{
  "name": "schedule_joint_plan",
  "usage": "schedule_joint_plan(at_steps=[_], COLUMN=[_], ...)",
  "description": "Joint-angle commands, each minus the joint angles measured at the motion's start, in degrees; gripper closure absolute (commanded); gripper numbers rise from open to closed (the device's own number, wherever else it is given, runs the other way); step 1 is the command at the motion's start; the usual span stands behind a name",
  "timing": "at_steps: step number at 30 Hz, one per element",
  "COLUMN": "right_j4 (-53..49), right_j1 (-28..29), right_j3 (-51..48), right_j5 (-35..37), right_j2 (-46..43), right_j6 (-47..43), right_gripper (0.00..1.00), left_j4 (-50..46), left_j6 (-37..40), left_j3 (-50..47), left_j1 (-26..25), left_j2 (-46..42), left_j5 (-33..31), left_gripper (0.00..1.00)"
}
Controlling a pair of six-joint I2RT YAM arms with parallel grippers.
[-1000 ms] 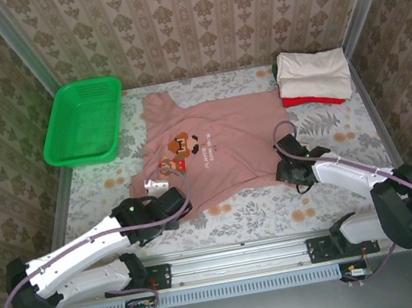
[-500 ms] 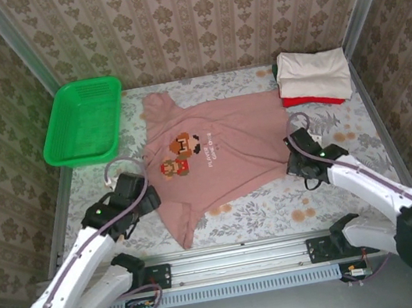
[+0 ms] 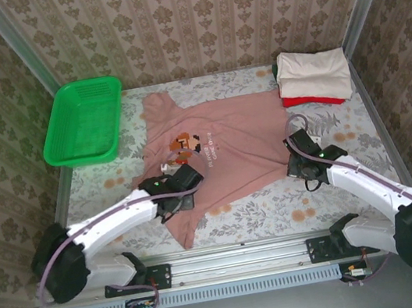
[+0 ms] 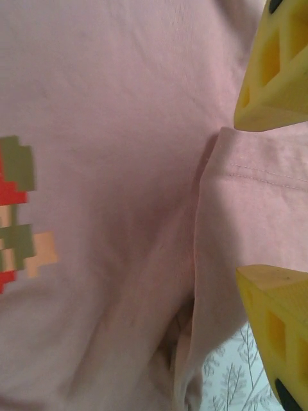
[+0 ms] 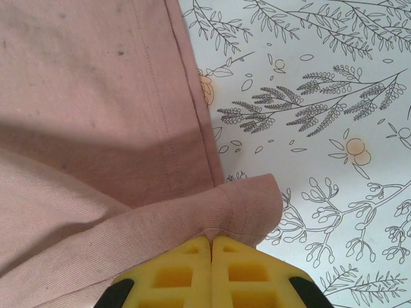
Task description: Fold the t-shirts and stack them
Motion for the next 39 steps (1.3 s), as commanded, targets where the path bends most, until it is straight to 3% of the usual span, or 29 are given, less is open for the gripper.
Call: schedule_joint_plan(at_steps=[1,12,16,24,30,35,39], right_j4=[0.8,2.9,2.9,1.7,0.6,-3.0,-8.3], right_j1=[-0.3,-0.5,-0.6,-0.9,-1.1,-1.0,-0.7], right_j3=[-1.2,-2.6,-2.5,-2.5,-2.2,0.7,6.1], right_j5=[-0.2,-0.3,-0.8,-0.1,0.1,-1.4,-2.6], right_j2=[0.2,1.9,1.9,0.3,-0.4,-3.6,-10.3], right_j6=[-1.1,-1.6,-1.5,-1.9,-2.2,-3.3,-5.2], right_gripper=[1.0,1.0,1.0,1.0,1.0,1.0,1.0], left_j4=[3.5,13.5,12.0,8.8,1.8,-9.0,-16.4], left_j6=[-3.1,-2.2,-3.0,-3.7,-3.1,-1.4,4.7], left_j3=[-1.8,-2.1,-1.3,-1.2,-0.2,3.8,10.7], left_j1=[-0.5,-2.0,-2.3,-2.0,-1.9,-0.4,4.5], left_j2=[2.7,9.0,12.0,10.7,3.0,-8.0,-20.5], left_j5=[0.5,4.1,2.5,-0.9,-6.1,-12.0,-17.7], left_gripper=[0.42,0.39,0.49,0.81,1.0,1.0,1.0])
